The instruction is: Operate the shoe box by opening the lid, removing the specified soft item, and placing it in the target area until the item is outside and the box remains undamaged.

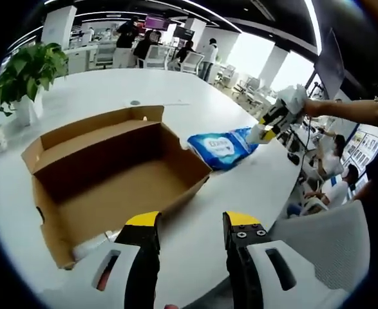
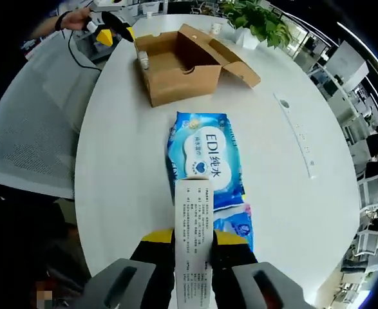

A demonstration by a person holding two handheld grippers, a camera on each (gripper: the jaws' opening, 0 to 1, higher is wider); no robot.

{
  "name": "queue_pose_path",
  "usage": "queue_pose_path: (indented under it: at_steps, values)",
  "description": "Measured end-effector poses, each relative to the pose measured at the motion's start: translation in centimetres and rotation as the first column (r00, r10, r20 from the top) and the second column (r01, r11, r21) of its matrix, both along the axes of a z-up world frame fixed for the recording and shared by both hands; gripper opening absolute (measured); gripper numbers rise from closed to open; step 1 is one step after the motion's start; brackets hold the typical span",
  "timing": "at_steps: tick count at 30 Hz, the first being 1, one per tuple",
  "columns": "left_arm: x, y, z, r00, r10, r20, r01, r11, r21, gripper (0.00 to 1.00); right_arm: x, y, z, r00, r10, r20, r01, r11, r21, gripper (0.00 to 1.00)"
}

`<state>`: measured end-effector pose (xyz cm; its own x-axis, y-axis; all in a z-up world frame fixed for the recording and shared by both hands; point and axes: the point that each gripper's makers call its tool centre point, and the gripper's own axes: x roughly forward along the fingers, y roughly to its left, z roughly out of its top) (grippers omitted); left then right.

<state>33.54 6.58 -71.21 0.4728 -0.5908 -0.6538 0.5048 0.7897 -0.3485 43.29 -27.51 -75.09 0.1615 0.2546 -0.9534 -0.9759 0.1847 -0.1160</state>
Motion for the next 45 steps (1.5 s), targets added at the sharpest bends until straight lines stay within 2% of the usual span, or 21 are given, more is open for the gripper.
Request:
queue_pose_path:
  at_steps: [8, 17, 21, 28, 36, 45]
  values:
    - [-0.1, 2.2, -0.2, 0.998, 0.068, -0.008, -0.068, 0.998, 0.012, 0.39, 4.8, -0.2, 1.0, 1.000, 0.000, 0.022, 0.000, 1.000, -0.012, 0.17]
    - [-0.7, 3.3, 0.3, 0.994, 0.113, -0.008, -0.112, 0.993, 0.031, 0.39, 8.5, -0.9, -0.6, 0.999, 0.019, 0.041, -0.017, 0.998, -0.054, 0.17]
    - [-0.8, 4.2, 0.2, 0.991, 0.129, -0.015, -0.129, 0.991, 0.039, 0.39, 10.1, -1.4, -2.0, 0.999, 0.016, 0.044, -0.013, 0.997, -0.071, 0.17]
    - [-0.9, 4.6, 0.1, 0.991, 0.135, -0.020, -0.134, 0.990, 0.048, 0.39, 11.5, -2.4, -3.5, 0.997, 0.032, 0.065, -0.025, 0.994, -0.104, 0.17]
    - [-0.8, 4.3, -0.4, 0.991, 0.127, -0.034, -0.125, 0.991, 0.055, 0.39, 12.0, -3.0, -4.9, 0.997, 0.051, 0.060, -0.044, 0.991, -0.124, 0.17]
    - [-0.8, 3.8, -0.6, 0.992, 0.115, -0.043, -0.112, 0.992, 0.060, 0.39, 11.3, -3.7, -6.4, 0.998, 0.037, 0.042, -0.032, 0.991, -0.128, 0.17]
